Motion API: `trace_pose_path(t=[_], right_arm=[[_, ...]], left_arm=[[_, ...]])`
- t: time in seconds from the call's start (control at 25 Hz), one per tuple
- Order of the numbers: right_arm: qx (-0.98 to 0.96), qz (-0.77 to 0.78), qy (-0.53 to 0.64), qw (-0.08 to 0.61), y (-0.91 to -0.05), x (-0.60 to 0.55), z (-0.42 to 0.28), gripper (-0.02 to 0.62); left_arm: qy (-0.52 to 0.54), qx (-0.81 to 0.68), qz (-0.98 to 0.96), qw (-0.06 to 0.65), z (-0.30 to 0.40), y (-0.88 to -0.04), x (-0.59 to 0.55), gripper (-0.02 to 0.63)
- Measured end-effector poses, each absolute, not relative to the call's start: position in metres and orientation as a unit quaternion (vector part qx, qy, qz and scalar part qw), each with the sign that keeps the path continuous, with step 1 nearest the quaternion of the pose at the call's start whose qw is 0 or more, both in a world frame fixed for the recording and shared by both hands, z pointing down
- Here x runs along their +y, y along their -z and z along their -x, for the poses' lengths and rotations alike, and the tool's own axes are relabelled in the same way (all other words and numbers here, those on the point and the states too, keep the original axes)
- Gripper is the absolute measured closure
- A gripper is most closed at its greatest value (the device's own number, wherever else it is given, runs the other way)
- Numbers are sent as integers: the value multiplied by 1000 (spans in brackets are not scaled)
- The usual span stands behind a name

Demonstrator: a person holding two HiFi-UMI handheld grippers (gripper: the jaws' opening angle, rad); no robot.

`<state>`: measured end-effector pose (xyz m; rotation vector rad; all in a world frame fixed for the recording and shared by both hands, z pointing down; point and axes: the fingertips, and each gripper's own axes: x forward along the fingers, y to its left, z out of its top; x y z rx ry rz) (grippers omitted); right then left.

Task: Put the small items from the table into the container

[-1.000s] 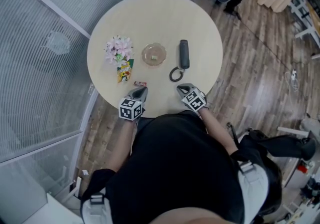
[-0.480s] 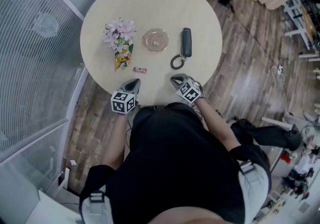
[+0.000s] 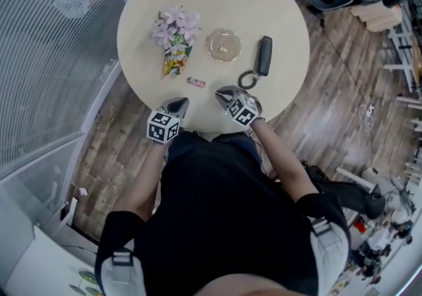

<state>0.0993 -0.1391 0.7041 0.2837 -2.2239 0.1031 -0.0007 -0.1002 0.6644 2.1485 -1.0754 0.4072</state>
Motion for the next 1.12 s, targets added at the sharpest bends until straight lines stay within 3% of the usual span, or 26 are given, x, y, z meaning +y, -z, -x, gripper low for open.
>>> trace_pose_path(t=[0.16, 0.24, 0.32, 0.8, 0.88, 1.12], right_arm=[[-895, -87, -26, 437, -723, -154, -73, 560], [-896, -77, -27, 436, -734, -157, -62, 466], [-895, -66, -33, 439, -747, -159, -55, 434], [-884, -46, -40, 464, -790, -173, -27, 431], [-884, -47, -42, 464, -790, -174, -28, 470], [-885, -77, -43, 457, -771, -178, -37, 472]], left_arm=[[-166, -435, -817, 340, 7, -670, -110, 603], [-167, -447, -808, 345, 9, -671, -109, 603], [-162, -453, -802, 353, 8, -671, -107, 603], [-175, -460, -789, 368, 24, -685, -102, 603], [-176, -459, -790, 367, 25, -686, -103, 603], [-173, -449, -807, 343, 16, -676, -116, 603]])
